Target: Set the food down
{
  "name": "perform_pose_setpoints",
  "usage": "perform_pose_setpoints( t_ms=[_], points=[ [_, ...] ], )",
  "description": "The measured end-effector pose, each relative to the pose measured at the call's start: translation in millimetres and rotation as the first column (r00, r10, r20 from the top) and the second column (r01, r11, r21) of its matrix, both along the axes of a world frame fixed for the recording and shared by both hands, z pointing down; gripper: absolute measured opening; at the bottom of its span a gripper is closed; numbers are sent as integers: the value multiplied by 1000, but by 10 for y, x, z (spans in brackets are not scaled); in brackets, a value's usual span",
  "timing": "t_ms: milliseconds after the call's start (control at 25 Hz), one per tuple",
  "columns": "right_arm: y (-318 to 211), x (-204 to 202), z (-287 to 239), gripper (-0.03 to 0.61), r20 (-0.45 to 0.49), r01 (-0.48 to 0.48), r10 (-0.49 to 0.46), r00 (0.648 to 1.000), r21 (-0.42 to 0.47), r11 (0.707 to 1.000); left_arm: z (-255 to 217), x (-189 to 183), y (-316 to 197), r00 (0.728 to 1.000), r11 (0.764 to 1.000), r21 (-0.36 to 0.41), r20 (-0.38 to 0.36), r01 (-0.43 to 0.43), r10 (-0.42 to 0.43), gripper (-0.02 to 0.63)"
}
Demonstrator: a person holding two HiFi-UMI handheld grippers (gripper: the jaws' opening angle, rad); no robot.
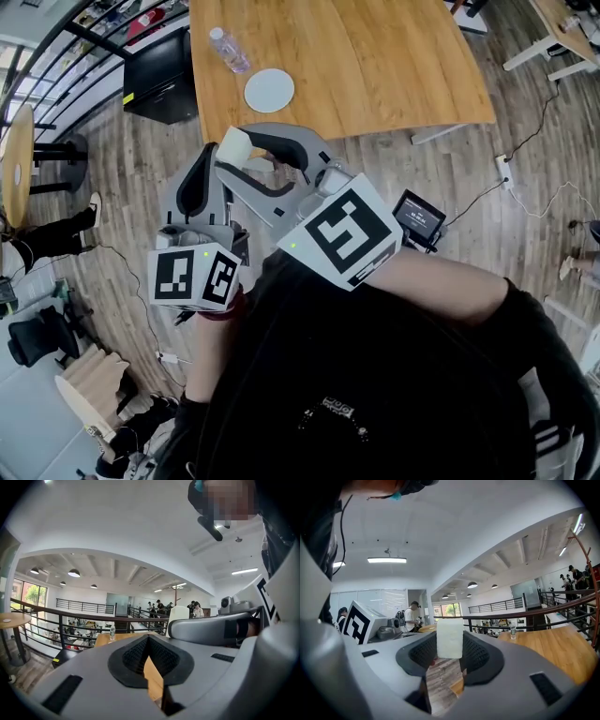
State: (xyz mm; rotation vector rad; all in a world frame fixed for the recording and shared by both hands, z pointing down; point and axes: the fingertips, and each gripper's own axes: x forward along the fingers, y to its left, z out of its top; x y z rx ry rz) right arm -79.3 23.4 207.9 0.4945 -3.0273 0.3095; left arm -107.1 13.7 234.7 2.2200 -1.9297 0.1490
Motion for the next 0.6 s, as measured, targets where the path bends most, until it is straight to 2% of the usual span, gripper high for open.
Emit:
perform_pose_setpoints(
  t_ms=[160, 320, 600],
  points=[
    [-175, -63, 75, 170, -12, 0, 0, 1000, 2, 1000, 82, -54, -171, 1000, 1000, -17, 6, -14, 14, 3],
    [-281, -259, 175, 170, -36, -7, 6, 999, -27, 1000, 188, -246, -275, 999, 999, -33, -30, -16, 15, 3],
    [-691, -707, 218, 170, -69, -78, 75, 995, -37, 996, 231, -670, -711, 994, 994, -26, -36, -103, 102, 3]
  ],
)
